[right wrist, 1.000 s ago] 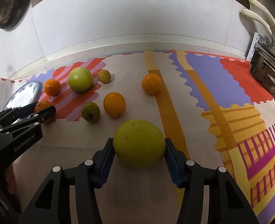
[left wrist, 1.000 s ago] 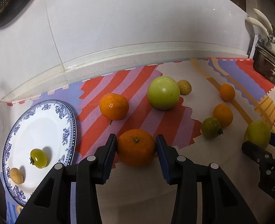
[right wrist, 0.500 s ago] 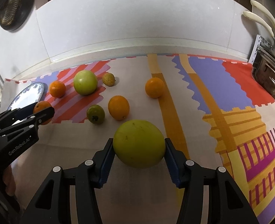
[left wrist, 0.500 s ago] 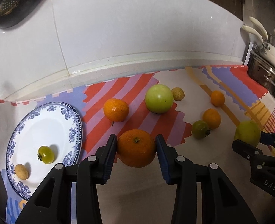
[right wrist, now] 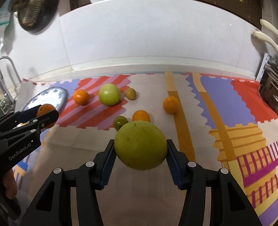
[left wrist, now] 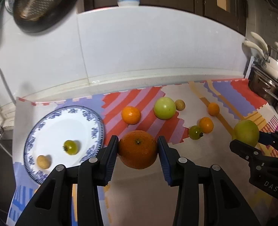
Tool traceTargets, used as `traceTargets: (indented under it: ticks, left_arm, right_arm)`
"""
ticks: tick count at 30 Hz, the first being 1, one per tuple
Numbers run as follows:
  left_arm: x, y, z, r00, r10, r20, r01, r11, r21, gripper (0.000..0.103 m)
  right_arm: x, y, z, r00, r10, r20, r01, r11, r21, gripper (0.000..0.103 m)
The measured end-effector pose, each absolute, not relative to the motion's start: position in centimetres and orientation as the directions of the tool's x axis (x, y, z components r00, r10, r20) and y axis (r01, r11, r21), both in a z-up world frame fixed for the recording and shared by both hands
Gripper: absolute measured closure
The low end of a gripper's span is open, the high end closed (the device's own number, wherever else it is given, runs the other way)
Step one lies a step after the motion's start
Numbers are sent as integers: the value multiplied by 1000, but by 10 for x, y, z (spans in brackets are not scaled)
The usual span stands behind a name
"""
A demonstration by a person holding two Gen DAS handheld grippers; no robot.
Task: Organize fruits
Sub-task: 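Carry the orange and pomelo onto the white plate and open both tools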
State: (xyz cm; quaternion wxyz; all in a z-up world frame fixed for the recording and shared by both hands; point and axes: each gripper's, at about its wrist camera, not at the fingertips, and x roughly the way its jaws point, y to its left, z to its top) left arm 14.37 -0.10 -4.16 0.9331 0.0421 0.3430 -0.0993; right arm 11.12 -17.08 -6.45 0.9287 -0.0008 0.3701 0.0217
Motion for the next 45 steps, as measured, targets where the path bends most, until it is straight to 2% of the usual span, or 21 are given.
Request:
traceTargets:
  ticks: [22, 34, 45]
  left_arm:
    - [83, 52, -8, 802, -72, -593, 96, 995, 9, 61]
    - [87, 96, 10, 830, -3, -557, 32, 999, 43, 61]
    - [113, 132, 8, 827, 44, -561, -14, 998, 59, 61]
  right_arm:
    - [73, -116, -22, 771, 170, -613, -223, 975, -10, 50]
    - [94, -63, 1, 777, 267, -570, -336, 942, -17, 50]
    - [138, -18, -1, 731, 344, -589, -429, 903, -4, 50]
